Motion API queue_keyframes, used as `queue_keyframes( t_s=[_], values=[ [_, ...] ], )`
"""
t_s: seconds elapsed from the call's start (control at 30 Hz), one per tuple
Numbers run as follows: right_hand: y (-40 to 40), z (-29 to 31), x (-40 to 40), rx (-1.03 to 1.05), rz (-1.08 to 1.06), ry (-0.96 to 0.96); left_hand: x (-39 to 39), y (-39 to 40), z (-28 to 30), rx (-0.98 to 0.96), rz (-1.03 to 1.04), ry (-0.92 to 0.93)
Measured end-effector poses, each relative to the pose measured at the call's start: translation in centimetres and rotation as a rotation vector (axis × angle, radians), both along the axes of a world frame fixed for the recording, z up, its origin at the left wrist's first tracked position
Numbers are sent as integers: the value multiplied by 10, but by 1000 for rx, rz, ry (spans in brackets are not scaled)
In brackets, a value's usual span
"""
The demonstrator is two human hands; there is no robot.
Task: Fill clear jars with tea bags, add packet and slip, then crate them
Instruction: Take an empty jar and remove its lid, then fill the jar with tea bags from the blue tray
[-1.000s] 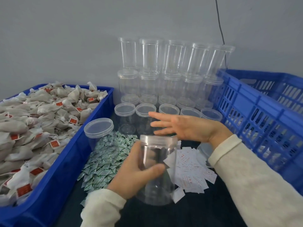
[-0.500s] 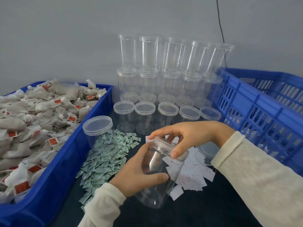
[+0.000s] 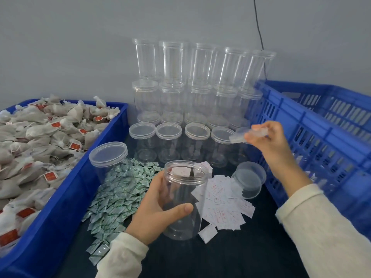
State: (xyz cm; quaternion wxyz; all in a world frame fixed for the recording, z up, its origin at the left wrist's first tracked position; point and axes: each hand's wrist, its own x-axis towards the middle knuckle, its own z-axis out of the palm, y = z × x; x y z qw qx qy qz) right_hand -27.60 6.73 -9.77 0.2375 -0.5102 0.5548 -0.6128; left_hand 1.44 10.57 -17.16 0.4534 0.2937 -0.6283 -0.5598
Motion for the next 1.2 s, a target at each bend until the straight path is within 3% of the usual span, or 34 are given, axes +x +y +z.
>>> queue_keyframes(
  t_s=[0.07, 0.2, 0.43, 0.77, 1.2],
  values=[
    [2, -28, -6, 13, -175, 9, 0, -1, -4, -2, 46, 11],
    [4, -80, -11, 78, -440, 294, 1, 0, -10, 1, 90, 5],
    [3, -131, -18, 279, -440, 555, 5, 3, -12, -53, 97, -66],
    [-9, -114, -16, 638, -435, 839, 7, 4, -15, -84, 95, -85],
    [3, -108, -15, 611, -356, 882, 11, 6, -18, -33, 111, -54]
  ],
)
